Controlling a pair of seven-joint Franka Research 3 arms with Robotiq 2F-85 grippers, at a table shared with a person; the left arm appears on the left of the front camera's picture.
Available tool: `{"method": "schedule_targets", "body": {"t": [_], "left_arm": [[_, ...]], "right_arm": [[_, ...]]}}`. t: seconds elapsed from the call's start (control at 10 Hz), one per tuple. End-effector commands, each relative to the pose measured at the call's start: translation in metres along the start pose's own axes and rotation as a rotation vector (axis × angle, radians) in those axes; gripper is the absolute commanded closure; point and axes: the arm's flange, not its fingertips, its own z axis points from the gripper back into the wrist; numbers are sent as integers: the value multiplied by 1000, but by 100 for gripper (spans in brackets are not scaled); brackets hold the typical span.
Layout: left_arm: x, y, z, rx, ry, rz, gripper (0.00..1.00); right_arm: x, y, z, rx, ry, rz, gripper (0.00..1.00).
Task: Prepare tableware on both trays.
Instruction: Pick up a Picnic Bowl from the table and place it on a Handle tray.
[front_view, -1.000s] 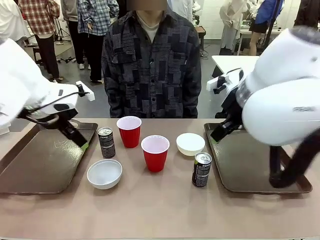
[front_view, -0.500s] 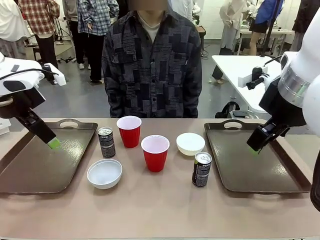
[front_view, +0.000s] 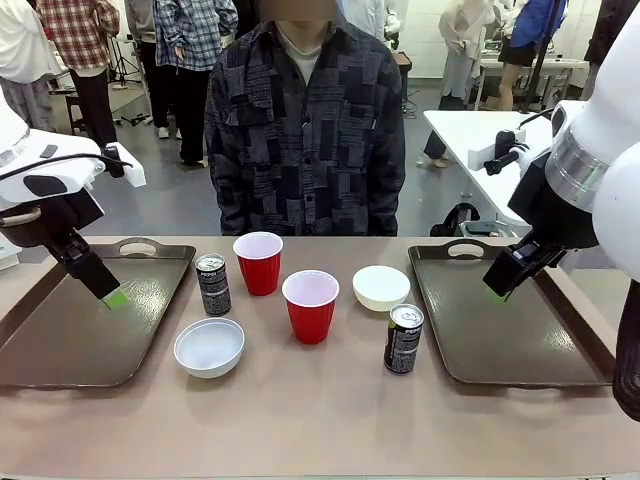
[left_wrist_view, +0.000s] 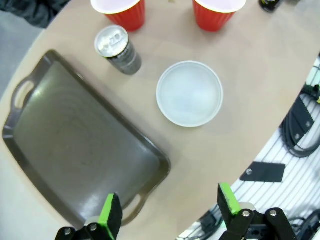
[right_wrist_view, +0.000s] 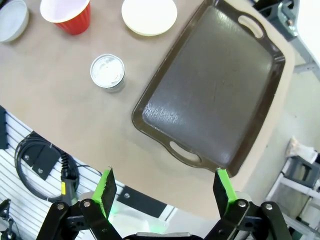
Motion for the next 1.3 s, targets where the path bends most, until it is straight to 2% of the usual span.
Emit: {"method": "schedule_targets", "body": {"t": [0.0,0.1,0.3,0.4,0.5,0.8,1.2], "left_arm": [[-15,31,11,-184,-62,95,0],[-34,60,18,-323,-107,125,0],[-75,113,38,-559,-277,262,0],[-93,135,45,-643,-317,324,0],[-108,153,51,-676,-360,394,0],[-150,184,61,-661,-446,577,0],[-191,199,58,-566,-439,714,0]], "right_arm": [[-15,-38,5,102,10,-99,0],[-34,-80,10,280,3,-212,0],[-90,-155,23,540,-107,-452,0],[-116,-176,21,638,-132,-532,0],[-140,-194,17,721,-150,-602,0],[-196,-240,14,838,-258,-782,0],[-210,-266,15,861,-271,-853,0]]}}
